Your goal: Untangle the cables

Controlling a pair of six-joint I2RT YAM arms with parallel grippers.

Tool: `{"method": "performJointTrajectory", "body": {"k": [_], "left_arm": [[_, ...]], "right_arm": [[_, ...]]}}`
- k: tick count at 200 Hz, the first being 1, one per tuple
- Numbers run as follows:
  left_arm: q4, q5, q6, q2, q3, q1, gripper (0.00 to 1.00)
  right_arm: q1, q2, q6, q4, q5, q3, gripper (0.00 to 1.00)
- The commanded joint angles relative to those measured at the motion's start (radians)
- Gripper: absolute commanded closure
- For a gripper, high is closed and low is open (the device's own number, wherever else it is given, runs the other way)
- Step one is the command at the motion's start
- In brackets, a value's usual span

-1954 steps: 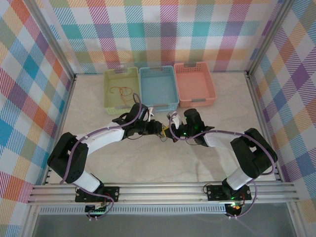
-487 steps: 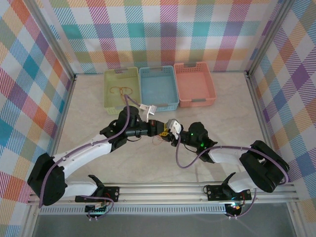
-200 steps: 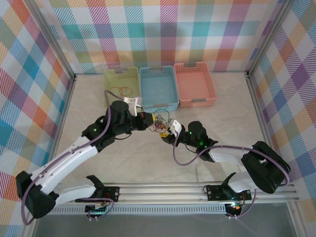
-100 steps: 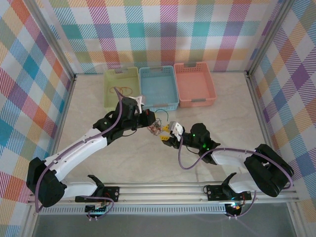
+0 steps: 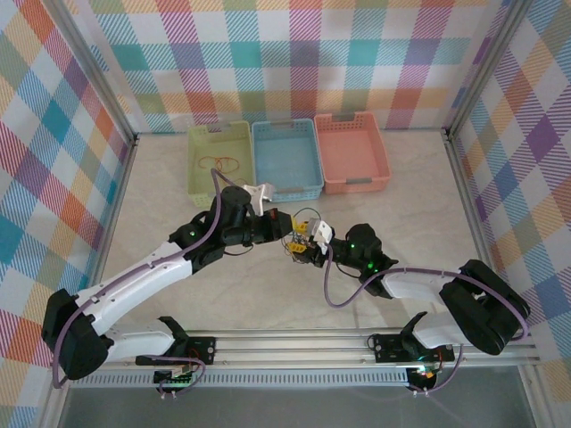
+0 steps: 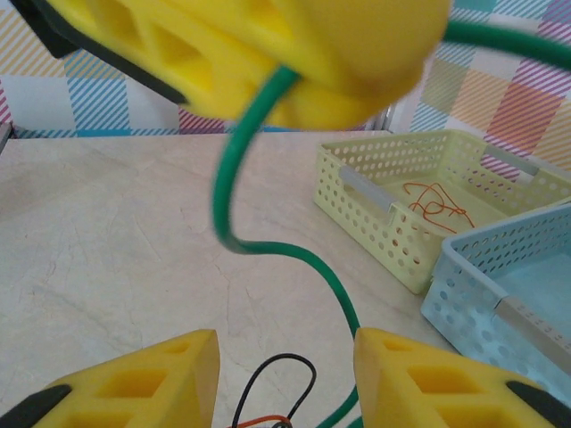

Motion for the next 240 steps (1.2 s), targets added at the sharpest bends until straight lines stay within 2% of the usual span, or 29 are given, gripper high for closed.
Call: {"method": "performJointTrajectory", "body": {"k": [1,59,115,174,240], "left_arm": [[0.039,0.063,-0.028,-0.022,0.009,-0.03,1.0],[0.057,0.102,-0.05,-0.059,0.012,-0.064,1.0],[0.047,0.093,-0.058,-0.092,0.064,-0.071,1.0],[-0.099,0.1,-0.003,-0.145,0.266,-0.071,1.0],[-0.268,0.002,0.08,-0.257,0.379,-0.068,1.0]], "right_arm": [[-0.003,0.011,0.008,0.045,0.018,-0.007,0.56],[-0.004,0.014,0.007,0.035,0.018,-0.002,0.58],[-0.003,0.029,-0.002,-0.029,0.001,0.027,0.72],[-0.003,0.048,-0.005,-0.112,0.004,0.069,0.72],[-0.004,0.058,-0.006,-0.148,0.023,0.085,0.71]]}}
